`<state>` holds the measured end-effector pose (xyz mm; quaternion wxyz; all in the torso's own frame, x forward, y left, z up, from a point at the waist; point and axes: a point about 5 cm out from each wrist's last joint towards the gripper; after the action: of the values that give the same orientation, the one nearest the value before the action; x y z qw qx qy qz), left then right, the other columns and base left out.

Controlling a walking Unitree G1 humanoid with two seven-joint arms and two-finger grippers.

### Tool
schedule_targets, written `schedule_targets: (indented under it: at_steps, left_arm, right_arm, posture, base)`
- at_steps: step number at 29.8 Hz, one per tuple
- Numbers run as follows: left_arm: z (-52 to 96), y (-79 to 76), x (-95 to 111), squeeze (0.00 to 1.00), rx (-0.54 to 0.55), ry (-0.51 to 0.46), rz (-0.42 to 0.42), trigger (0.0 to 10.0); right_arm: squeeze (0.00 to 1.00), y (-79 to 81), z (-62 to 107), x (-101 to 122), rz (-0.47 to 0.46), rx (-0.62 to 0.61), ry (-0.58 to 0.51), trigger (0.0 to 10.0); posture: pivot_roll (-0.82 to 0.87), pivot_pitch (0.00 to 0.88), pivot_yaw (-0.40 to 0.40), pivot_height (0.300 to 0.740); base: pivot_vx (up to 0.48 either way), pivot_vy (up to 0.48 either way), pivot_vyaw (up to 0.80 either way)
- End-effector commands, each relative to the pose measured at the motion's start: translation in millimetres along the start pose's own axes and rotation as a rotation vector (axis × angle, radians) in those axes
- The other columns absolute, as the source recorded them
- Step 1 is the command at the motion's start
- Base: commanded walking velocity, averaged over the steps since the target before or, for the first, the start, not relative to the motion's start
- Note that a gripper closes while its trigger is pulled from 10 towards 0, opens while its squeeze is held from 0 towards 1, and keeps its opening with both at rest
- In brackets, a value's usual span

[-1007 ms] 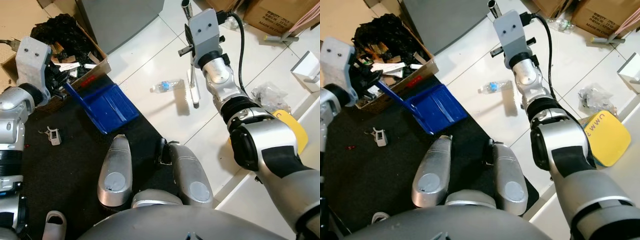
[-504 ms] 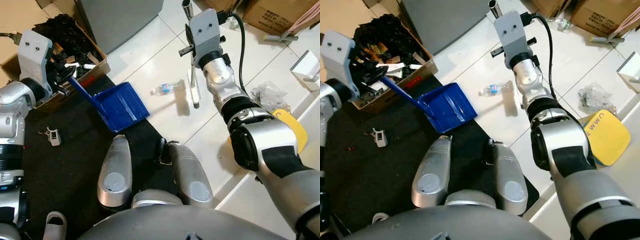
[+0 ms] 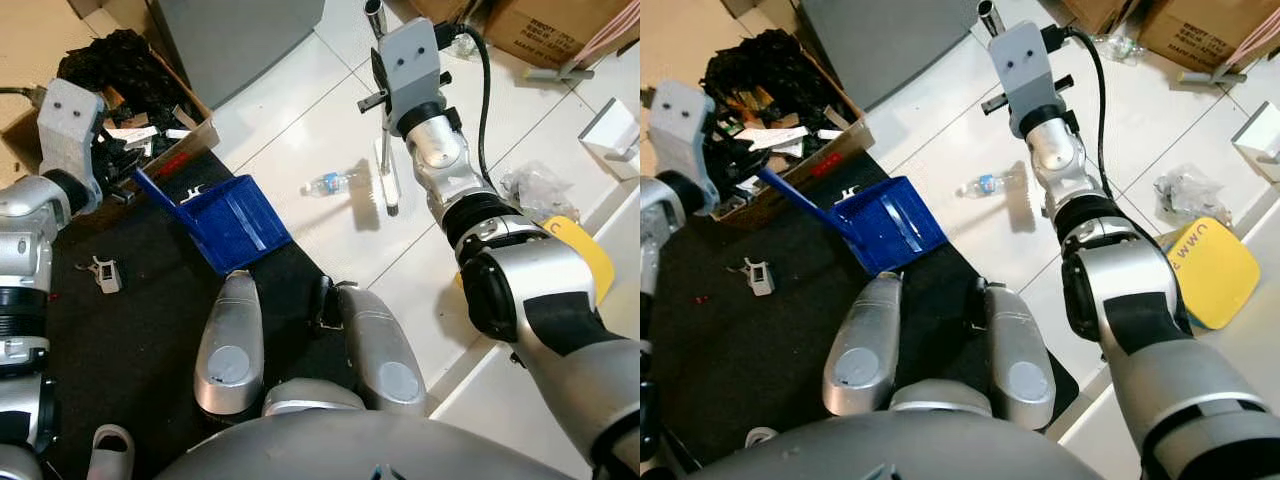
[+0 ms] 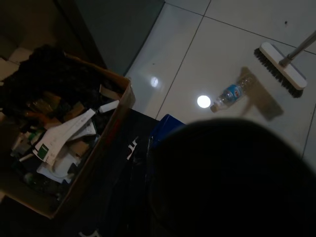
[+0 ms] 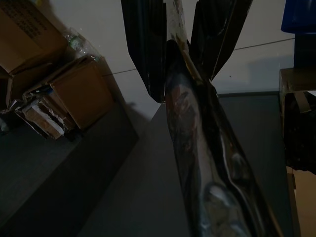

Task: Sweep floor

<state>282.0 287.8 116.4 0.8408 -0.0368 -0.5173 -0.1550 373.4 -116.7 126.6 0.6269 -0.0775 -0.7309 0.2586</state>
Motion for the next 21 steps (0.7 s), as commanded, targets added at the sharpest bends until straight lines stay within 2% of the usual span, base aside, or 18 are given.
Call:
schedule_targets:
  at_steps: [1,9,21]
  left_arm:
    - [1.3,2.9,-14.4,0.00,0.033,0.066,-0.019,10.0]
    - [1.2,-6.4,-31.7,0.00,-0.002,0.101,0.011,10.0]
    - [8.8,-14.1,-35.5,0.00,-0.026,0.095,0.022,10.0]
  right_arm:
    - [0.00,-0.9,3.5,-3.7,0.010,-0.002,-0.004,10.0]
    - [0.00,2.1,1.0,0.3,0.007,0.006,-0.013,10.0]
    - [0.00,11.9,-6.9,13.1,-0.010,0.037,-0.038,10.0]
  posture:
    - [0.39,0.200,-0.066,0.740]
    - [0.39,0.204,-0.068,0.740]
    - [0.42,0.219,-0.072,0.740]
  base:
    - [0.000,0.000,0.00]
    - [0.000,0.000,0.00]
    - [0.000,0.000,0.00]
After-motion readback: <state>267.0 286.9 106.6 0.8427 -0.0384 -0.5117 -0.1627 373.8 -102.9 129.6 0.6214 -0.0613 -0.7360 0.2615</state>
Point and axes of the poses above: a point about 5 cm out from each wrist's last joint towards the gripper, its own z axis pointing back from the gripper into the wrist, its own x axis along the axis of the wrist's last joint, y = z × x, and after that the axes turned 7 degrees about z, right-handed
